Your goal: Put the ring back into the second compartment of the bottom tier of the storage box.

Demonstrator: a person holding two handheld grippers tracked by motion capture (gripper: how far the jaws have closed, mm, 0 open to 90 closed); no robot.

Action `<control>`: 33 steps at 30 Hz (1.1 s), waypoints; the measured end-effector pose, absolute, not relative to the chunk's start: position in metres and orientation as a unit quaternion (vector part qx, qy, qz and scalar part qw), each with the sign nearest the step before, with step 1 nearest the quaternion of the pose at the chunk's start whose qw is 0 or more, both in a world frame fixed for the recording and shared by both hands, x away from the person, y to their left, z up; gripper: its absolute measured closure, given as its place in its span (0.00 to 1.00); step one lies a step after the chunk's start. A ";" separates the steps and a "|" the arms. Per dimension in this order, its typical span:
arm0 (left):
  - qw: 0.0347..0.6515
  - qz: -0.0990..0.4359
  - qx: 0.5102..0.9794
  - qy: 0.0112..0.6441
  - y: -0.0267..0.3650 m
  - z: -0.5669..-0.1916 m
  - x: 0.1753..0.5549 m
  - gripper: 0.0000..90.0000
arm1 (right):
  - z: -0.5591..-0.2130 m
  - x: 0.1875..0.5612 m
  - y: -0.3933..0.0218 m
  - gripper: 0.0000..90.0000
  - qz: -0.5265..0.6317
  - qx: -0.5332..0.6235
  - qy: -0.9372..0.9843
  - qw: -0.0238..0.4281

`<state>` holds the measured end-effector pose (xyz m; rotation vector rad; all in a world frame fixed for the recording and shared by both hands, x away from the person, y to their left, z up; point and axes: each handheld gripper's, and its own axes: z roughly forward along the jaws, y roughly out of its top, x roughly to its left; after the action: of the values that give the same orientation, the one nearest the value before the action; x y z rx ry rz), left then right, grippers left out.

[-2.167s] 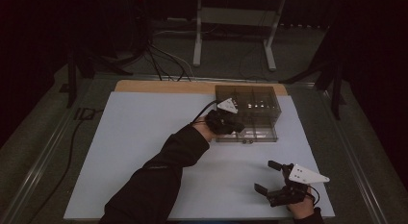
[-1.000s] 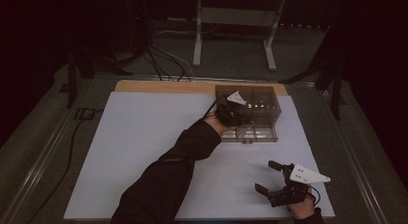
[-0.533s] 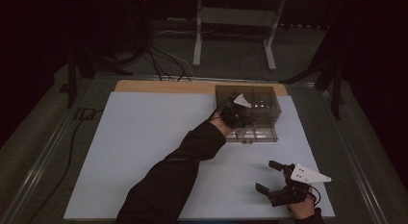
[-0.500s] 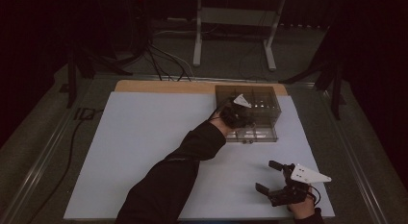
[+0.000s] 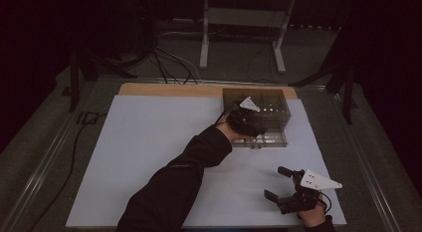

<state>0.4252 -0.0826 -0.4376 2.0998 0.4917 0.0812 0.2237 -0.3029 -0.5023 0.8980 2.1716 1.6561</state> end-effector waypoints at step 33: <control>0.493 0.047 0.845 0.203 -0.016 -0.401 0.397 0.01 | -0.506 0.229 -0.301 0.00 0.571 0.308 0.751 0.121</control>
<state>0.3969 -0.0158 -0.4013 2.0498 0.4929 0.1140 0.2285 -0.3011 -0.5056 0.8998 2.1939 1.6661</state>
